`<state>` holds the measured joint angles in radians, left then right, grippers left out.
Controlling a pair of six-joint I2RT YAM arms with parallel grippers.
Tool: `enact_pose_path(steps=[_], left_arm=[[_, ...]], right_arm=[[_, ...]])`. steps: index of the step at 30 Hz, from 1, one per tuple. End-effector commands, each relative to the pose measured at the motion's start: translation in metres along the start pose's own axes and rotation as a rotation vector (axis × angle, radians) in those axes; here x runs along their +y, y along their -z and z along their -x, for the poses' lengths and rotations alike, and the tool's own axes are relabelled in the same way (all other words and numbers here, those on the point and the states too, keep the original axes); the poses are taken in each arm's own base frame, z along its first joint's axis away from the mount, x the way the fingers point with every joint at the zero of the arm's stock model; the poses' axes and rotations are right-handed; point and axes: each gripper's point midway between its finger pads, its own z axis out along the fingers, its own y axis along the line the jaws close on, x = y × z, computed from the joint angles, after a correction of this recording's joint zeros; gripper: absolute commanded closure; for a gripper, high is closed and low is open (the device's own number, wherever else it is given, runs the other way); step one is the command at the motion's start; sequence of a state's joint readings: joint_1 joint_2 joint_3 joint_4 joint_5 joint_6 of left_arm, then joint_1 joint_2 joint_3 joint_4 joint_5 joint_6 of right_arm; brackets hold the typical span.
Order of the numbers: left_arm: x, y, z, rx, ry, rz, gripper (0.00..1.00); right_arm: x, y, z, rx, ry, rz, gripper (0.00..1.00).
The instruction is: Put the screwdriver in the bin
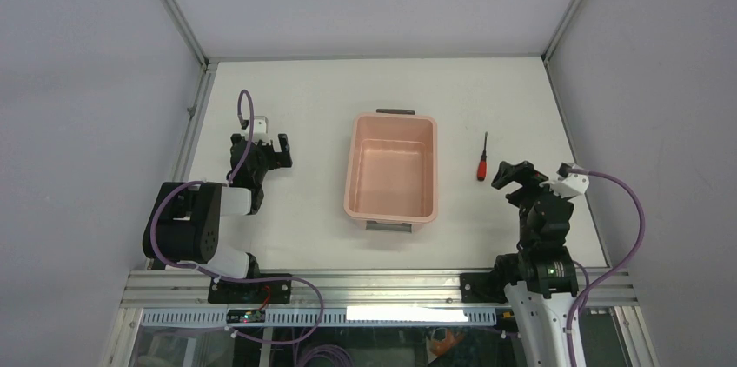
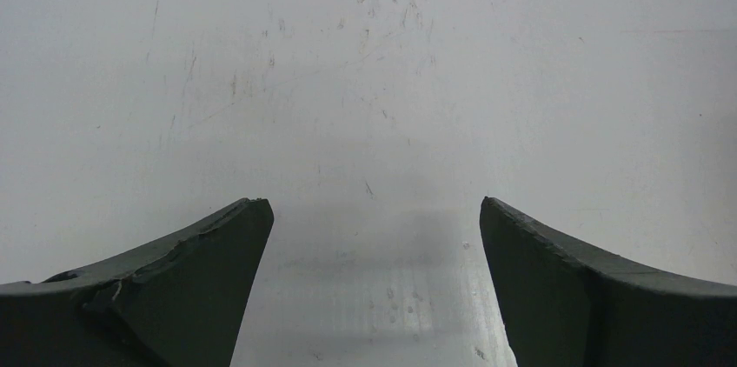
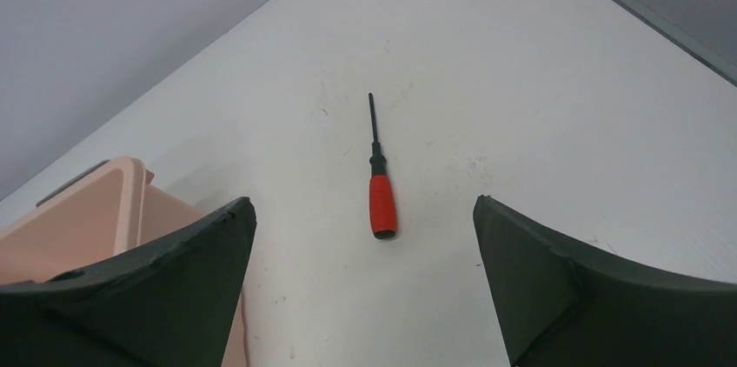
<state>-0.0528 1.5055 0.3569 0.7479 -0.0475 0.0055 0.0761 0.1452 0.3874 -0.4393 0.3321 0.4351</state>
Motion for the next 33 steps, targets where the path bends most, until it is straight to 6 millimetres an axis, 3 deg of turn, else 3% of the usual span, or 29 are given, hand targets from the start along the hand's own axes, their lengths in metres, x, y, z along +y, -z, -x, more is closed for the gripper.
enact_pose_path(steps=[1, 3, 5, 9, 12, 17, 20, 24, 29, 33], left_arm=[[-0.005, -0.006, 0.026, -0.084, 0.024, -0.010, 0.01], [-0.005, -0.006, 0.026, -0.085, 0.024, -0.010, 0.01], [-0.005, -0.006, 0.027, -0.086, 0.025, -0.010, 0.01], [-0.005, -0.005, 0.026, -0.084, 0.024, -0.009, 0.01], [-0.005, -0.005, 0.026, -0.084, 0.024, -0.009, 0.01], [-0.005, -0.006, 0.026, -0.085, 0.025, -0.011, 0.01], [-0.005, -0.006, 0.026, -0.084, 0.024, -0.011, 0.01], [-0.005, -0.006, 0.026, -0.085, 0.024, -0.010, 0.01], [-0.006, -0.006, 0.027, -0.087, 0.025, -0.011, 0.01], [-0.005, -0.006, 0.026, -0.085, 0.024, -0.009, 0.01]], right_arm=[[0.022, 0.002, 0.059, -0.148, -0.093, 0.025, 0.01], [0.051, 0.003, 0.072, -0.134, -0.003, 0.158, 0.01], [0.067, 0.000, 0.085, -0.100, 0.029, 0.185, 0.02], [0.067, -0.028, 0.098, 0.085, 0.125, 0.007, 0.01], [0.064, -0.061, 0.090, 0.308, 0.207, -0.149, 0.01], [0.051, -0.100, 0.018, 0.756, 0.272, -0.226, 0.01], [0.040, -0.118, -0.033, 0.908, 0.288, -0.235, 0.01], [0.028, -0.130, -0.094, 1.053, 0.265, -0.230, 0.10], [-0.008, -0.140, -0.135, 1.117, 0.332, -0.349, 0.15], [-0.025, -0.143, -0.154, 1.159, 0.379, -0.392, 0.32]])
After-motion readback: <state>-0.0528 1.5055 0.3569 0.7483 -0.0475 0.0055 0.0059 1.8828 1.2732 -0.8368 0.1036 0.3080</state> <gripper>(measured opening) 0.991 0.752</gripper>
